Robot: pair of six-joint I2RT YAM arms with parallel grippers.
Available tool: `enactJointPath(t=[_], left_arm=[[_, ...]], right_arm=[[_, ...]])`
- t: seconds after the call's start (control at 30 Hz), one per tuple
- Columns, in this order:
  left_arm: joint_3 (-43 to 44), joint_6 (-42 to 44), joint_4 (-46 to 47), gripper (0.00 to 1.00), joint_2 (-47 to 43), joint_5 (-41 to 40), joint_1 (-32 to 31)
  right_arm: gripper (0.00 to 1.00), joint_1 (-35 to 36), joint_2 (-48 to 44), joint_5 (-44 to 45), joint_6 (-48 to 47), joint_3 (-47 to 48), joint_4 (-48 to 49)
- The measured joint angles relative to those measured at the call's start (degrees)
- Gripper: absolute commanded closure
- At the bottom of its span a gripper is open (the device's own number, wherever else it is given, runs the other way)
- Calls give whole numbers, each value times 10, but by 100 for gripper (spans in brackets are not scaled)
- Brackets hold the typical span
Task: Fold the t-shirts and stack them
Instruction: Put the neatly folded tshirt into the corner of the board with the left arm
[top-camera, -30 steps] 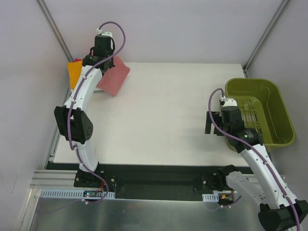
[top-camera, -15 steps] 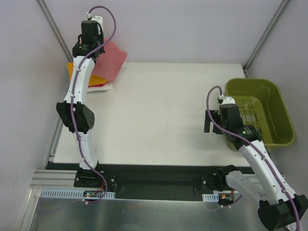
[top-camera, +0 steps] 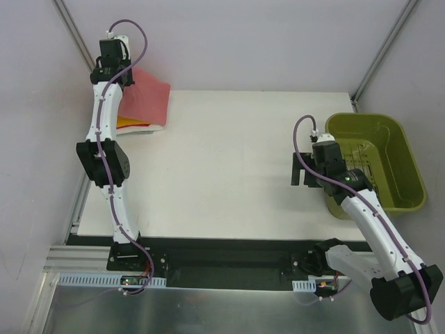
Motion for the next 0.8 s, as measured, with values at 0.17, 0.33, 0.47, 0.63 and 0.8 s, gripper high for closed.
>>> enactJointPath(t=[0.17,0.33,0.47,0.63,0.8], left_arm=[[-2,-9,12,100,35,7,16],[-2,-1,30,100,69,3,40],[-2,3,51,100,79,2,59],[-2,3,70,100,88,6,80],[-2,2,82,86,101,14,105]], right_arm=[[0,0,16,-9,4,5,-2],[0,0,16,-9,16,10,-10],[0,0,23,-9,23,18,-18],[0,0,49,3,23,45,-42],[0,1,68,13,23,68,-56]])
